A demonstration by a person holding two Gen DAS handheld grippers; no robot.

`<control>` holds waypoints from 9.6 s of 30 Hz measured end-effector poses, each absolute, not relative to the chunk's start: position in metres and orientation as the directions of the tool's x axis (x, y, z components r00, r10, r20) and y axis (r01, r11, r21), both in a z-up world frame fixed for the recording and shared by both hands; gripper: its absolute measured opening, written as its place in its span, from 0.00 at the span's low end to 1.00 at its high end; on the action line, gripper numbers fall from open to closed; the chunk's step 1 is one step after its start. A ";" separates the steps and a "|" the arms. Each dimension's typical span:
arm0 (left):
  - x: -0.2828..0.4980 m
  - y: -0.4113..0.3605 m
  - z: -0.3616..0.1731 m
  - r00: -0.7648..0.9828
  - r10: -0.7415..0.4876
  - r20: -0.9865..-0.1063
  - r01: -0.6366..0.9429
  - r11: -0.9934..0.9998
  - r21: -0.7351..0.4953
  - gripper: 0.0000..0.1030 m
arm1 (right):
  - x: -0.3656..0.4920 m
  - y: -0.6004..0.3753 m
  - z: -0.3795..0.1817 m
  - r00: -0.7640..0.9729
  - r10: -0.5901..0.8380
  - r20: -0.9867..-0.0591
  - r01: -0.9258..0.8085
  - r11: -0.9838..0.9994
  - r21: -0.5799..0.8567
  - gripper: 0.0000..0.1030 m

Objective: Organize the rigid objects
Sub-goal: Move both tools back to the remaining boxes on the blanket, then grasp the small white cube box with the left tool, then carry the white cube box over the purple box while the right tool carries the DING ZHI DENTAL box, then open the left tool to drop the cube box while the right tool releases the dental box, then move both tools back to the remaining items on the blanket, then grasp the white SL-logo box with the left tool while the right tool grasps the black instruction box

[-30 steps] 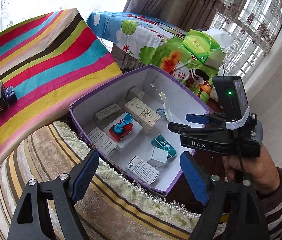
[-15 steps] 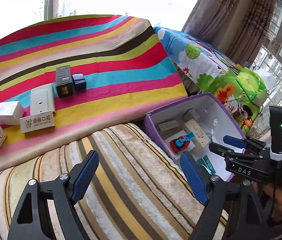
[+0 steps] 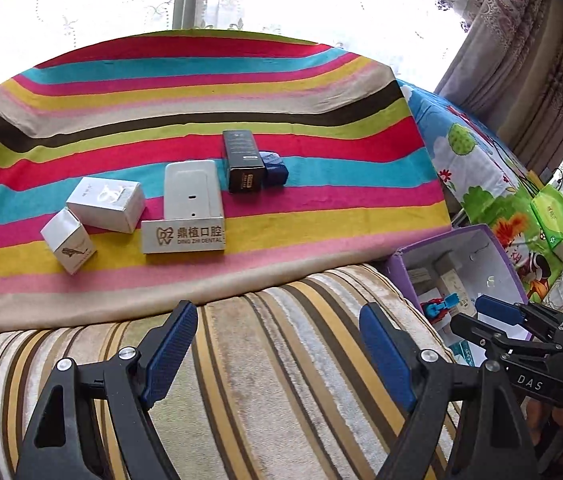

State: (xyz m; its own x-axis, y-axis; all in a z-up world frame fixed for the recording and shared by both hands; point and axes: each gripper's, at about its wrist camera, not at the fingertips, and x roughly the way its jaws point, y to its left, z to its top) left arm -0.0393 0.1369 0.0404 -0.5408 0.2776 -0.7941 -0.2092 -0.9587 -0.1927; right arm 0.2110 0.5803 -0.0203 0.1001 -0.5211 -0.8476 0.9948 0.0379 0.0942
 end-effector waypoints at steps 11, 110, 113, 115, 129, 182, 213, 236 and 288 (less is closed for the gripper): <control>-0.067 0.039 0.033 -0.553 0.210 -0.806 -0.039 -0.973 -0.226 0.82 | 0.268 0.543 -0.016 0.184 -0.499 -0.847 0.980 0.158 0.120 0.59; -0.048 0.112 0.038 -0.524 0.289 -0.801 -0.216 -0.955 -0.203 0.50 | 0.302 0.511 -0.011 0.166 -0.526 -0.834 0.984 0.029 0.178 0.80; -0.045 0.135 0.039 -0.506 0.310 -0.805 -0.261 -0.944 -0.200 0.50 | 0.273 0.525 -0.011 0.143 -0.530 -0.836 0.985 -0.011 0.175 0.80; -0.043 0.151 0.041 -0.492 0.325 -0.808 -0.293 -0.936 -0.197 0.50 | 0.252 0.534 -0.012 0.127 -0.531 -0.838 0.983 -0.044 0.177 0.80; -0.012 0.274 0.042 -0.329 0.445 -0.833 -0.522 -0.821 -0.232 0.49 | 0.109 0.606 -0.034 -0.052 -0.492 -0.869 0.950 -0.292 0.108 0.80; -0.023 0.296 0.021 -0.313 0.365 -0.877 -0.450 -0.870 -0.202 0.62 | 0.070 0.615 -0.048 -0.061 -0.461 -0.885 0.945 -0.312 0.097 0.88; -0.053 0.071 0.029 -0.540 0.033 -0.841 0.095 -0.990 -0.100 0.63 | 0.228 0.547 -0.022 0.078 -0.463 -0.883 0.997 0.012 0.081 0.88; -0.112 0.013 0.016 -0.489 0.070 -0.870 0.057 -0.992 -0.113 0.84 | 0.350 0.478 -0.024 0.236 -0.417 -0.878 0.961 0.234 0.148 0.88; -0.186 0.001 -0.017 -0.454 0.164 -0.876 0.029 -0.980 -0.198 0.88 | 0.377 0.347 -0.057 0.119 -0.483 -0.867 0.988 0.142 0.056 0.88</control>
